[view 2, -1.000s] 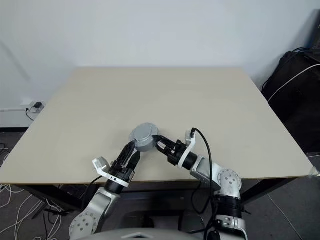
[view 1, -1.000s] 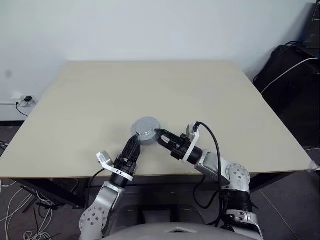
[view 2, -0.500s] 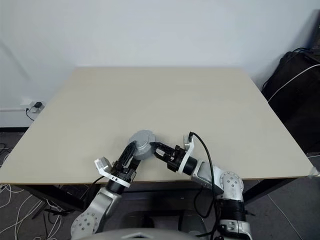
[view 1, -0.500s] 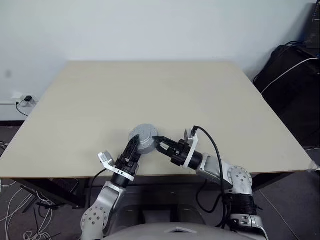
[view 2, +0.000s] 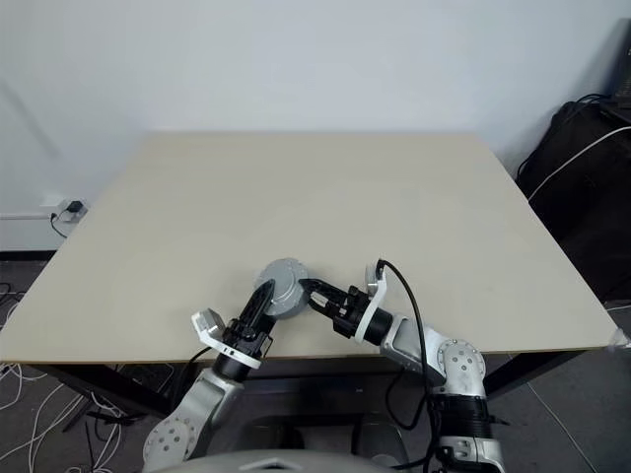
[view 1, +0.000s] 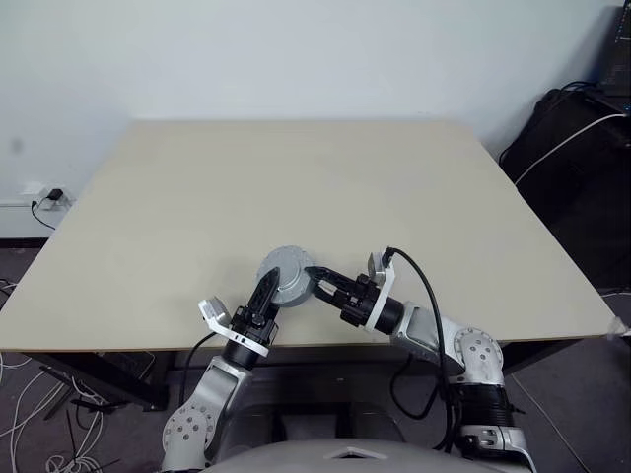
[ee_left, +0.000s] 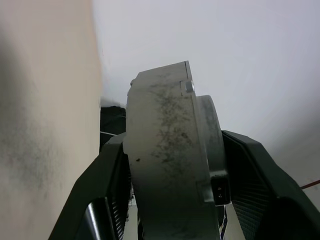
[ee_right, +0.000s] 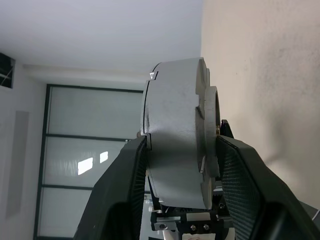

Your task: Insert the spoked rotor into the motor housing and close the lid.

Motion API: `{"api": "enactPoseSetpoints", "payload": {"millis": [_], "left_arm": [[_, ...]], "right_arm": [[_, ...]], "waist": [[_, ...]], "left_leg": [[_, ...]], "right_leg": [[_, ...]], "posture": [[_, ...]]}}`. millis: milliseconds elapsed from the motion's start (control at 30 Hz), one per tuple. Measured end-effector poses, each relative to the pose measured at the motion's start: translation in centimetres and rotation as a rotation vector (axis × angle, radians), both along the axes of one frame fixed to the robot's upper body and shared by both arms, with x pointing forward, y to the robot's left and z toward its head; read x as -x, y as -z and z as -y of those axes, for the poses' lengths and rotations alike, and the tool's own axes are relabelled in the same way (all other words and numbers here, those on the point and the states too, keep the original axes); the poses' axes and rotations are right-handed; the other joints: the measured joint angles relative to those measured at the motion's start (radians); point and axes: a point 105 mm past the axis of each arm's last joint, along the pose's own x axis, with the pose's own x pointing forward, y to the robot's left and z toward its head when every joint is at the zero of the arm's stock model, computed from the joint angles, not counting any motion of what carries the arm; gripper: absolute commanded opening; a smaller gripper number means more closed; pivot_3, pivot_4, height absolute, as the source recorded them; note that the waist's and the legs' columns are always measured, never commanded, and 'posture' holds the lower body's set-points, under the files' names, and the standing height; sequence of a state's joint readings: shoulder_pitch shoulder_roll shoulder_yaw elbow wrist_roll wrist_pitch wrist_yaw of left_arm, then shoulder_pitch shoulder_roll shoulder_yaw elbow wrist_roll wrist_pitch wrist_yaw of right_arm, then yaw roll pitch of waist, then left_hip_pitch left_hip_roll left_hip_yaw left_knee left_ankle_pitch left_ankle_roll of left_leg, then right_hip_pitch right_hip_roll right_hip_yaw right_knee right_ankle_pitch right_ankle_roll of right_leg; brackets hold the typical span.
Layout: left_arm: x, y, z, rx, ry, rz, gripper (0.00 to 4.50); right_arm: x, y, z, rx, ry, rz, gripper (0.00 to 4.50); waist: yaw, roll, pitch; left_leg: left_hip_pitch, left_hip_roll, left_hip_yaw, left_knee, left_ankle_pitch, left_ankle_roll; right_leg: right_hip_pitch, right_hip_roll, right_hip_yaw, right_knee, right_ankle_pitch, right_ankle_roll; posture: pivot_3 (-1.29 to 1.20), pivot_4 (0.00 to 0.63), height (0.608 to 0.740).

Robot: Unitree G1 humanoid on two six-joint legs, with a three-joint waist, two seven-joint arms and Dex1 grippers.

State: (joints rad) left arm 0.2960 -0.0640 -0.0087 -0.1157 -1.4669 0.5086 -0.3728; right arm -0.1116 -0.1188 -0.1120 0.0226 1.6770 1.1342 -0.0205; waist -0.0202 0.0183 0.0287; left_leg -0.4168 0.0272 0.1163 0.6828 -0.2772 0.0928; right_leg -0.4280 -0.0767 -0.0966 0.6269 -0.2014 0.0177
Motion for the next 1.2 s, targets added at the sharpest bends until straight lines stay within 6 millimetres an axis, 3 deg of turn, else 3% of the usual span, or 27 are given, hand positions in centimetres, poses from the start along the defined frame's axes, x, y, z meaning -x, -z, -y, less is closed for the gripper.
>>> {"api": "enactPoseSetpoints", "payload": {"millis": [233, 333, 500, 867, 1000, 1200], "left_arm": [[0.0, -0.1, -0.1, 0.009, -0.004, 0.009, 2.33], [-0.1, -0.1, -0.2, -0.004, -0.014, 0.006, 2.29], [-0.3, 0.7, -0.5, -0.059, -0.04, -0.02, 2.14], [-1.5, 1.4, -3.6, -0.166, -0.223, -0.079, 2.14], [-3.9, 0.7, -4.9, -0.219, -0.301, -0.084, 2.14], [-7.6, -0.2, -8.4, -0.236, -0.472, -0.127, 2.14]], "right_arm": [[0.1, -0.2, -0.1, 0.05, 0.001, 0.063, 2.1], [0.0, 0.1, -0.1, 0.088, 0.007, 0.077, 2.8], [0.1, 0.4, -0.1, 0.124, -0.002, 0.087, 4.47], [-0.7, 1.8, 2.5, 0.362, 0.056, 0.164, 4.5], [-1.1, 2.3, 3.1, 0.528, 0.077, 0.282, 4.5], [-1.7, 3.4, 3.4, 0.76, 0.125, 0.472, 4.5]], "waist": [[0.001, 0.0, 0.0], [0.001, 0.0, 0.0], [0.003, 0.0, 0.0], [0.01, -0.001, 0.001], [0.012, -0.003, 0.001], [0.011, -0.006, 0.0]], "left_leg": [[0.0, 0.0, 0.0, 0.0, 0.0, 0.0], [0.0, 0.0, 0.0, 0.0, 0.0, 0.0], [0.0, 0.0, 0.0, 0.0, 0.0, 0.0], [0.0, 0.0, 0.0, 0.001, 0.0, 0.0], [0.0, -0.001, 0.0, 0.002, 0.0, 0.0], [-0.001, -0.001, 0.002, 0.002, 0.002, 0.004]], "right_leg": [[0.0, 0.0, 0.0, 0.0, 0.0, 0.0], [0.0, 0.0, 0.0, 0.0, 0.0, 0.0], [0.0, 0.0, 0.0, 0.0, 0.0, 0.0], [0.0, 0.0, 0.0, 0.0, 0.0, 0.0], [0.001, 0.001, -0.001, 0.0, 0.001, 0.002], [0.004, 0.006, 0.0, 0.0, 0.002, 0.003]], "posture": [[0.0, 0.0, 0.74], [0.0, 0.0, 0.74], [0.0, 0.0, 0.74], [0.0, 0.0, 0.74], [0.0, 0.0, 0.74], [0.0, 0.0, 0.74]]}}
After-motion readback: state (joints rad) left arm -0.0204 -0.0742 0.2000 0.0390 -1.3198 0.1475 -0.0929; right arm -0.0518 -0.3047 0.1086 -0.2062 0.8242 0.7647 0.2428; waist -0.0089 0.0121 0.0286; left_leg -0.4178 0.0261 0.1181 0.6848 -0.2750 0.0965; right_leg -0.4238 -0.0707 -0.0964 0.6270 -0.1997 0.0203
